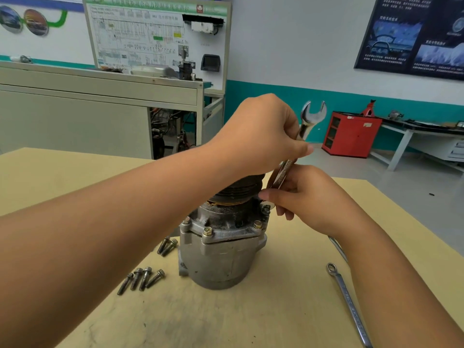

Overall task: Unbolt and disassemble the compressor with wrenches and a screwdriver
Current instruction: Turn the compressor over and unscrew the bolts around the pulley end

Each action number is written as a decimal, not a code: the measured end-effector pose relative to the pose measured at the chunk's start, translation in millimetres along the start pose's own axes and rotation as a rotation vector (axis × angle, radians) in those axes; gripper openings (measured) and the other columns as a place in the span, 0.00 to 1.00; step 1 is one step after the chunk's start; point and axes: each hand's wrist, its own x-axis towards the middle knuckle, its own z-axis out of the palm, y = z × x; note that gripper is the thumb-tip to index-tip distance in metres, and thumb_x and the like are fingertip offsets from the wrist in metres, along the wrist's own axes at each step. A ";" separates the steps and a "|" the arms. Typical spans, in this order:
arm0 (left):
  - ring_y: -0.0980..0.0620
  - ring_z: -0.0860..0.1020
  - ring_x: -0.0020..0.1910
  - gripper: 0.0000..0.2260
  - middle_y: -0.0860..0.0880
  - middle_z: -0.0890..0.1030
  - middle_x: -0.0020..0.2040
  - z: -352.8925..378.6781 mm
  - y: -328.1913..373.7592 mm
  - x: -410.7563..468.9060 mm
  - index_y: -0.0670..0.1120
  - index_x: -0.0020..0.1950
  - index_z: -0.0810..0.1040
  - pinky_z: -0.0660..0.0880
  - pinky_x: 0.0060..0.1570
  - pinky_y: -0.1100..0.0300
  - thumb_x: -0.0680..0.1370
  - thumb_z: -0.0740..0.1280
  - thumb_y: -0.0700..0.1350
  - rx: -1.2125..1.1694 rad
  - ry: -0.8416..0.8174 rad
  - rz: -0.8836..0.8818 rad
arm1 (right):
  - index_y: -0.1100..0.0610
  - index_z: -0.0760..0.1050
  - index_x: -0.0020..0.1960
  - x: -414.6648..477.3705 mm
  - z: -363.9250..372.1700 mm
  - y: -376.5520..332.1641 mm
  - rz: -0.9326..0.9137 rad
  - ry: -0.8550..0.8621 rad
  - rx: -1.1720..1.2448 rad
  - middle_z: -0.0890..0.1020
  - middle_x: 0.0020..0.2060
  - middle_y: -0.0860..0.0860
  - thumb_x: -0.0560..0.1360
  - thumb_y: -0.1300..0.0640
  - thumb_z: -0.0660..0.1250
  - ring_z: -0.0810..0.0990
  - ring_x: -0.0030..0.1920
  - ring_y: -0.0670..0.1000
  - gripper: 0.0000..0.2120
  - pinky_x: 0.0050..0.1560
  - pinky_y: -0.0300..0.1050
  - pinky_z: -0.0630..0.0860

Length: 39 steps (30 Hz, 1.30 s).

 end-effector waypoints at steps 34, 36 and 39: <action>0.63 0.68 0.19 0.17 0.58 0.68 0.16 -9.3 -21.4 5.1 0.48 0.28 0.71 0.61 0.17 0.73 0.69 0.75 0.54 -0.015 -0.013 -0.182 | 0.55 0.76 0.43 -0.9 1.3 -2.7 -0.033 -0.012 -0.071 0.70 0.26 0.47 0.77 0.54 0.64 0.67 0.27 0.44 0.06 0.26 0.35 0.62; 0.67 0.68 0.20 0.18 0.61 0.67 0.15 -7.2 -18.1 0.2 0.48 0.27 0.68 0.62 0.19 0.75 0.70 0.74 0.51 0.064 0.048 -0.155 | 0.56 0.77 0.47 -0.9 2.4 -3.4 -0.015 -0.026 -0.046 0.73 0.26 0.49 0.76 0.55 0.65 0.70 0.27 0.48 0.05 0.29 0.39 0.65; 0.63 0.71 0.22 0.19 0.57 0.68 0.17 -3.7 -15.1 -5.4 0.50 0.27 0.64 0.64 0.20 0.73 0.71 0.71 0.48 0.139 0.122 -0.058 | 0.56 0.75 0.44 -1.1 5.2 -6.7 -0.007 -0.033 -0.059 0.79 0.32 0.52 0.76 0.56 0.66 0.78 0.32 0.47 0.03 0.31 0.40 0.72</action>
